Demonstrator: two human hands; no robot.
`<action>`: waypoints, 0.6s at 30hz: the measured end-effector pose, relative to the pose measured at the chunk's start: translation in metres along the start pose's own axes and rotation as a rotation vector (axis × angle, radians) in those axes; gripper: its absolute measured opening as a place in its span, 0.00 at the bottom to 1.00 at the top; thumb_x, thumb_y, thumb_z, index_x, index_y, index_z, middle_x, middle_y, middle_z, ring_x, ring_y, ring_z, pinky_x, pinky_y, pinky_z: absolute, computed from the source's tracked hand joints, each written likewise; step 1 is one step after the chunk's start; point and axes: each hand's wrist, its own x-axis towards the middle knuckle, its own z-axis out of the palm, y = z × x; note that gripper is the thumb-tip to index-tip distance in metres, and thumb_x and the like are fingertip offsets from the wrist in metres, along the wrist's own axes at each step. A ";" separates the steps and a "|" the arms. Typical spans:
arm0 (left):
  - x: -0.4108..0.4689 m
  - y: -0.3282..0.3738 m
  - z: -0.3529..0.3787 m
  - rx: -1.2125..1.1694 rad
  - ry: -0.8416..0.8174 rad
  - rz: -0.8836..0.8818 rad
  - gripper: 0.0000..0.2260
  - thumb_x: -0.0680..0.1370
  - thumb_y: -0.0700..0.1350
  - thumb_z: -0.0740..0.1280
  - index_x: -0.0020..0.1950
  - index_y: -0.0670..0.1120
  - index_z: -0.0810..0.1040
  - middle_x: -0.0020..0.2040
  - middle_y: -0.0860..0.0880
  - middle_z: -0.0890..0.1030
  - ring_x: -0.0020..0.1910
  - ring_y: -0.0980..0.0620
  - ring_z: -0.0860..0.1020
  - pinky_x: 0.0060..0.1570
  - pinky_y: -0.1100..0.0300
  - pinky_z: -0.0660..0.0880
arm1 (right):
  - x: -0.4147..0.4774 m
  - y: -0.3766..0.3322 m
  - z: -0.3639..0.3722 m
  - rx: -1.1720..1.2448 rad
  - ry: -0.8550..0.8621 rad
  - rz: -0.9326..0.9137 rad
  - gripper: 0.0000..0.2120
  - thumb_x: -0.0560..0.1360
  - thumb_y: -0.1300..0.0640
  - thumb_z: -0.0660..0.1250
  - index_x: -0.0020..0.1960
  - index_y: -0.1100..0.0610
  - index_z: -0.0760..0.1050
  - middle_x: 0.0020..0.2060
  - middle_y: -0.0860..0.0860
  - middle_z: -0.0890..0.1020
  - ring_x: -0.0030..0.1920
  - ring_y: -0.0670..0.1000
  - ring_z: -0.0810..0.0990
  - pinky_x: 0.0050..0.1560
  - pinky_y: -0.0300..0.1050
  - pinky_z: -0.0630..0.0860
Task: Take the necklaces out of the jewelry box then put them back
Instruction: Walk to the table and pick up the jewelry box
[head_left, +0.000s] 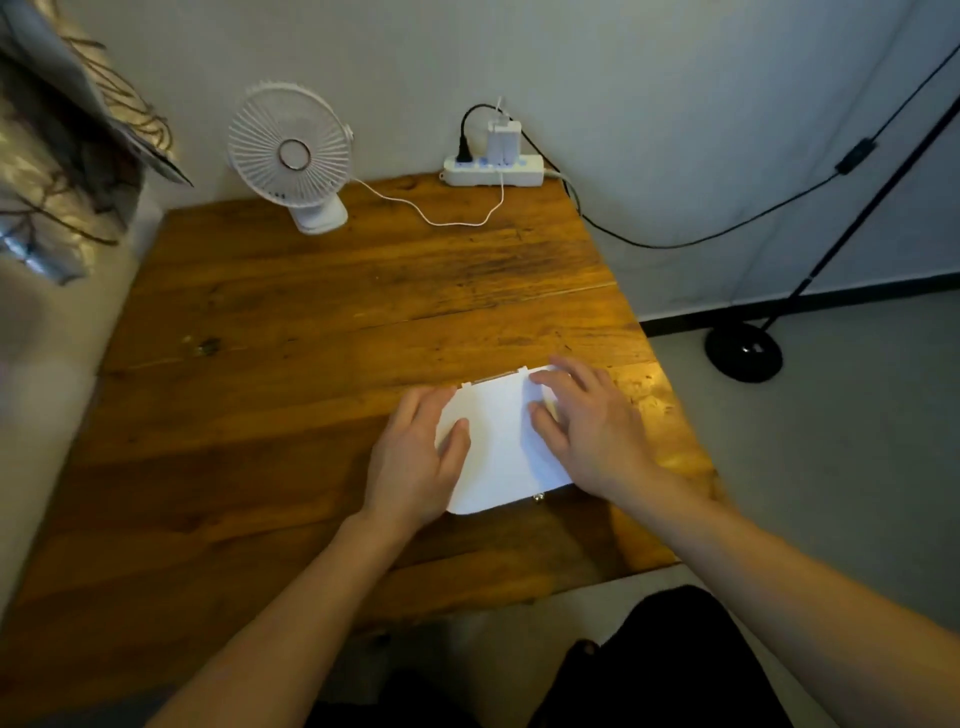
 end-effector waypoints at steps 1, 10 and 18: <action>-0.001 0.001 0.000 0.015 0.029 0.013 0.17 0.79 0.50 0.61 0.67 0.47 0.71 0.66 0.49 0.71 0.60 0.52 0.72 0.49 0.64 0.68 | -0.003 0.000 -0.001 0.003 0.004 0.006 0.17 0.80 0.48 0.59 0.67 0.50 0.72 0.71 0.52 0.69 0.70 0.54 0.66 0.63 0.51 0.69; -0.062 0.018 -0.003 -0.057 0.104 -0.089 0.18 0.81 0.49 0.60 0.69 0.45 0.70 0.70 0.46 0.68 0.66 0.48 0.69 0.58 0.64 0.62 | -0.052 -0.013 -0.011 -0.041 -0.091 -0.032 0.26 0.78 0.38 0.56 0.71 0.49 0.67 0.76 0.52 0.61 0.75 0.56 0.57 0.70 0.55 0.61; -0.106 0.008 0.001 -0.126 0.050 -0.197 0.29 0.77 0.64 0.48 0.76 0.53 0.57 0.75 0.50 0.64 0.71 0.48 0.65 0.69 0.49 0.63 | -0.094 -0.014 -0.017 -0.238 -0.182 -0.218 0.32 0.75 0.33 0.58 0.74 0.45 0.60 0.77 0.49 0.57 0.77 0.54 0.48 0.74 0.58 0.52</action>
